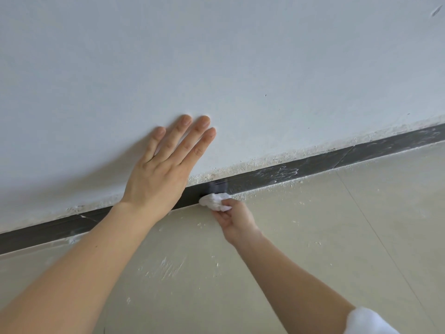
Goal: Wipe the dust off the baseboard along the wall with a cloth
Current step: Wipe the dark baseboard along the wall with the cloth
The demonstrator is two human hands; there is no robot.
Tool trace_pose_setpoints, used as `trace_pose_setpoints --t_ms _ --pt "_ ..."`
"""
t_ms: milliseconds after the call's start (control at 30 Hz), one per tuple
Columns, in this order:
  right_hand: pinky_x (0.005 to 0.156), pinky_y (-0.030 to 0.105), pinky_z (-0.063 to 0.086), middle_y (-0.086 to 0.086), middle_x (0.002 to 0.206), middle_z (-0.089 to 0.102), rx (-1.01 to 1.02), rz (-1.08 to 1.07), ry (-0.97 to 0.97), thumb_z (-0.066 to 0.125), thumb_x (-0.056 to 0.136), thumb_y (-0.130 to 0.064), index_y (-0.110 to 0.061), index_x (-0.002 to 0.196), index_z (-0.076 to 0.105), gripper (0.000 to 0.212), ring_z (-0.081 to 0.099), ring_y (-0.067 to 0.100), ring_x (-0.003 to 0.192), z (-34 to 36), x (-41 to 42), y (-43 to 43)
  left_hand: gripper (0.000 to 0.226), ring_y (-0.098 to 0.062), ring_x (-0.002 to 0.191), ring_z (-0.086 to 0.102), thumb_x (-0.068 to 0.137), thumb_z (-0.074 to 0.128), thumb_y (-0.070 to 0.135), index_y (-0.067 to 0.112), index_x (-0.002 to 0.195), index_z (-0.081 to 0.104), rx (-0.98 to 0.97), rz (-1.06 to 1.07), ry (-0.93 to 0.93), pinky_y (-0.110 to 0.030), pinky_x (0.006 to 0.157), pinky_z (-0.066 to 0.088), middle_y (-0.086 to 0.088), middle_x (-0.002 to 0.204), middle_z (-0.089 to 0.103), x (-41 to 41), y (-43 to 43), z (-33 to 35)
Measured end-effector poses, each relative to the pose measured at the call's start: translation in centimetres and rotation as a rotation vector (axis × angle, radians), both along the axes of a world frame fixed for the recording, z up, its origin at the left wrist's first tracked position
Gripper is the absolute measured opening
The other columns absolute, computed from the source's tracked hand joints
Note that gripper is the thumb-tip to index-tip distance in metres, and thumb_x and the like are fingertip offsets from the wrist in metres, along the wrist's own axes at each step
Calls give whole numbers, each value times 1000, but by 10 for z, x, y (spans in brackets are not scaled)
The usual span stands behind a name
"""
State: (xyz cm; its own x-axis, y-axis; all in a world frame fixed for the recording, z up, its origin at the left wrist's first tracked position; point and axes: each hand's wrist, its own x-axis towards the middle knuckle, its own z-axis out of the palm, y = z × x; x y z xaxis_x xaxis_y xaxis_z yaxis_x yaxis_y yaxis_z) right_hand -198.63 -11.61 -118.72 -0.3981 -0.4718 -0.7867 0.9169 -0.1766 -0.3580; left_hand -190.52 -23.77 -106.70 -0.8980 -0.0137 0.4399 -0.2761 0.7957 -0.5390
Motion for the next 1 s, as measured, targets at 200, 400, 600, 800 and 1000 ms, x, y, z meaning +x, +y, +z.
trace_pose_setpoints --t_ms 200,400,600,800,1000 --pt "92 34 51 16 91 60 5 -381 25 41 90 4 2 115 51 26 63 25 81 30 -43 53 92 -20 146 -15 82 60 6 19 155 7 -73 -4 28 -39 118 -5 2 160 -12 -2 -4 -3" --pt "68 29 58 14 69 67 -21 -102 -33 39 86 0 0 76 67 30 64 24 67 42 3 32 72 -18 147 -13 89 17 -9 20 155 10 -55 -23 50 -37 118 0 4 160 -12 -3 -4 -2" --pt "73 35 59 26 88 67 -233 -32 -142 40 87 6 11 89 59 20 68 33 76 60 27 -6 70 -16 147 -12 91 13 -8 21 154 15 -78 -20 57 -35 117 3 5 159 1 0 -4 3" --pt "66 36 59 28 85 62 -188 -215 -77 35 89 7 14 90 53 20 63 34 74 66 -31 28 75 -15 147 -12 87 6 -11 21 155 10 14 -28 38 -35 118 1 6 159 -6 1 -2 3" --pt "68 38 60 29 98 60 -194 -422 -10 36 90 5 12 113 49 27 65 34 82 58 -72 70 75 -15 147 -12 87 6 -12 20 155 12 36 -39 36 -35 118 1 6 159 -4 1 -2 4"
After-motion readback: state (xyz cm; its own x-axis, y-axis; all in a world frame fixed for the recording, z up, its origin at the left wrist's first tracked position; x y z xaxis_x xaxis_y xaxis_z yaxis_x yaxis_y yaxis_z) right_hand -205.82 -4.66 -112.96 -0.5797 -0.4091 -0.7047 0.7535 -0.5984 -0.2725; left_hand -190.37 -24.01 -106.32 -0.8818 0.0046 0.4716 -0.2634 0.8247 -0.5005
